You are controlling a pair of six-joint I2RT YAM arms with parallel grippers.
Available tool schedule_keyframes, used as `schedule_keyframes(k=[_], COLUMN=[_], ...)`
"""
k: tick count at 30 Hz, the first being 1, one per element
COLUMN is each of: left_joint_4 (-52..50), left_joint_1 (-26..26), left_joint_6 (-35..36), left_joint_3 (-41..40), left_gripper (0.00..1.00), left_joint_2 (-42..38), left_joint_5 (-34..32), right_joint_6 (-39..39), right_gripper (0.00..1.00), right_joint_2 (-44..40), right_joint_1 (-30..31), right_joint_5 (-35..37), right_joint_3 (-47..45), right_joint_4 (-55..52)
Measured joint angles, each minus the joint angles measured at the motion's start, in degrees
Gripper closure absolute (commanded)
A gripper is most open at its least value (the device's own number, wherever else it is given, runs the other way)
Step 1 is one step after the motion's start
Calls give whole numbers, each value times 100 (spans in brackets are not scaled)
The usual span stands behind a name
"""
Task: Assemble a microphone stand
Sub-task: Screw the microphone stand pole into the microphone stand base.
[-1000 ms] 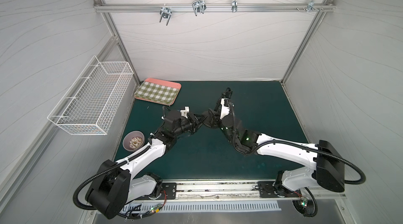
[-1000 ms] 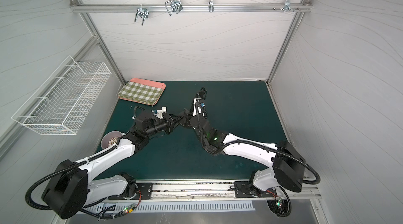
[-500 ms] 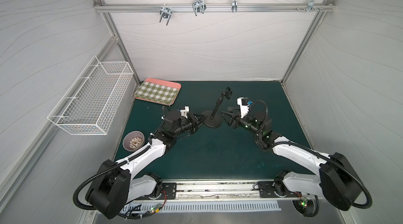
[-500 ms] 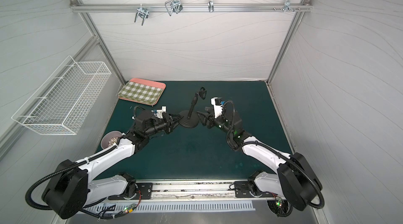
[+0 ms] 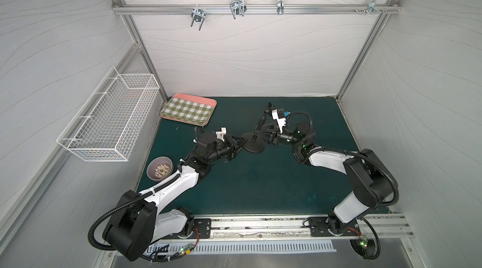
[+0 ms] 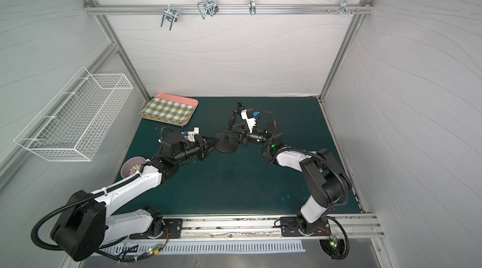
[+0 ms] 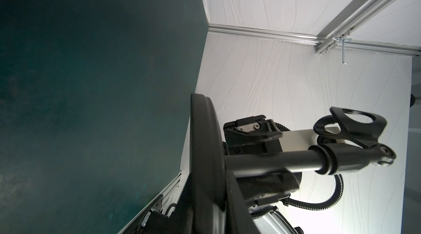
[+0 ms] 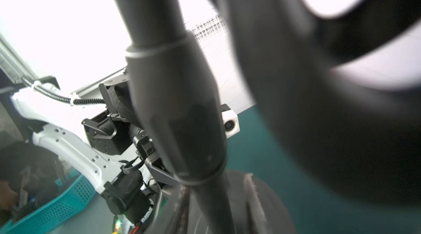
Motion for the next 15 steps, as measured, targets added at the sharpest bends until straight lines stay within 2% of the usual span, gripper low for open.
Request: schedule_keyframes(k=[5,8,11,15], left_joint_4=[46,7,-31,79], left_joint_1=[0,-2,0,22], left_joint_6=[-133,-146,-151,-149], left_joint_3=[2,2,2,2], left_gripper=[100,100,100,100], left_joint_2=[-7,-4,-4,-13], left_joint_5=[26,44,92,201], right_joint_6=[122,48,-291,-1016], right_gripper=[90,91,90,91], right_joint_2=[131,-52,-560,-1451], right_joint_1=[-7,81,361,1163], right_joint_5=[4,321,1128,3189], right_joint_3=[-4,-229,-474,-529], right_joint_4=[424,372,-238,-1635])
